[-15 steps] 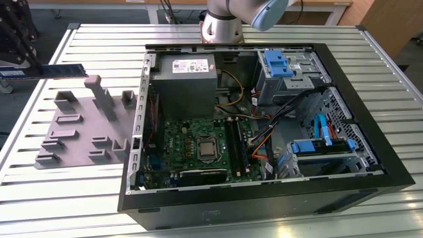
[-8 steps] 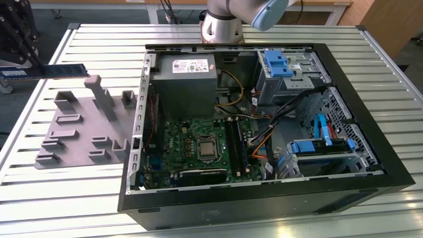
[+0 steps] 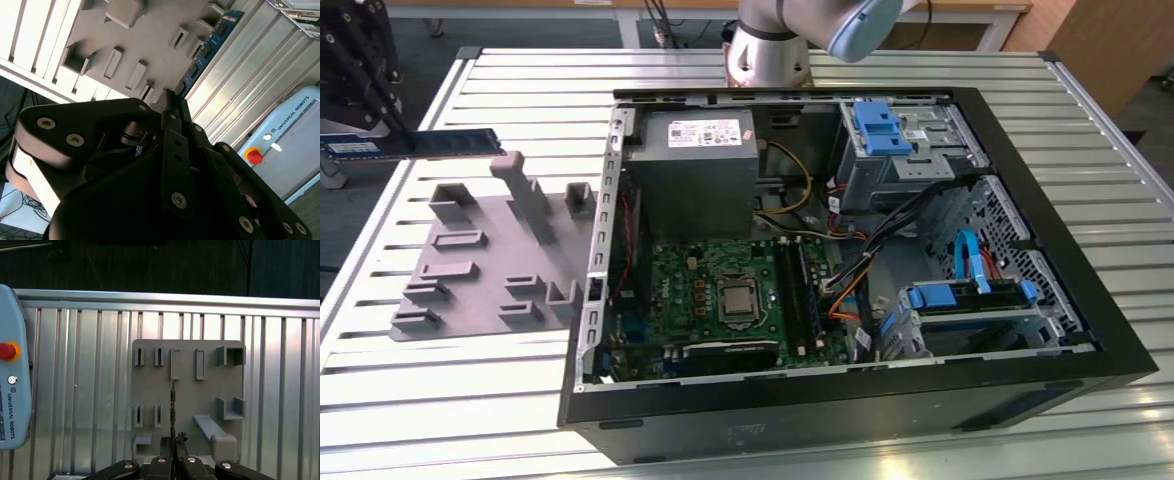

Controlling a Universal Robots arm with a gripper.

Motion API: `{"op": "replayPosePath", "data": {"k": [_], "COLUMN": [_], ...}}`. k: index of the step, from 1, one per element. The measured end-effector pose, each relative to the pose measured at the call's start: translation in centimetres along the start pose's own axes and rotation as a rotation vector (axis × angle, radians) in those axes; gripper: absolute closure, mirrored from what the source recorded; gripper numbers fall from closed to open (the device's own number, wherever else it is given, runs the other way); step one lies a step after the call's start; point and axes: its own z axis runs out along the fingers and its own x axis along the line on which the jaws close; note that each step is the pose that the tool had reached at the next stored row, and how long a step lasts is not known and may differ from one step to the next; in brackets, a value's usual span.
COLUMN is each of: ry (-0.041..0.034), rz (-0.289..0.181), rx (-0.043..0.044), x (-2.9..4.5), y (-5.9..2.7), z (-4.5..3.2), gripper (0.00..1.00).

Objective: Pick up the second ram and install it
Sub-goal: 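Pick up the second ram and move it above second insertion slot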

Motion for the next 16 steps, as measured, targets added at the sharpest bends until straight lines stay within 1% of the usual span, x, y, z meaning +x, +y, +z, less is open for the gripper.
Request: {"op": "replayPosePath", "data": {"k": [16], "ry": [0.0000], "rz": [0.000], "rx": [0.0000], "x": [0.02], "y": [-0.82], "z": [-0.01], "gripper": [0.86]}}
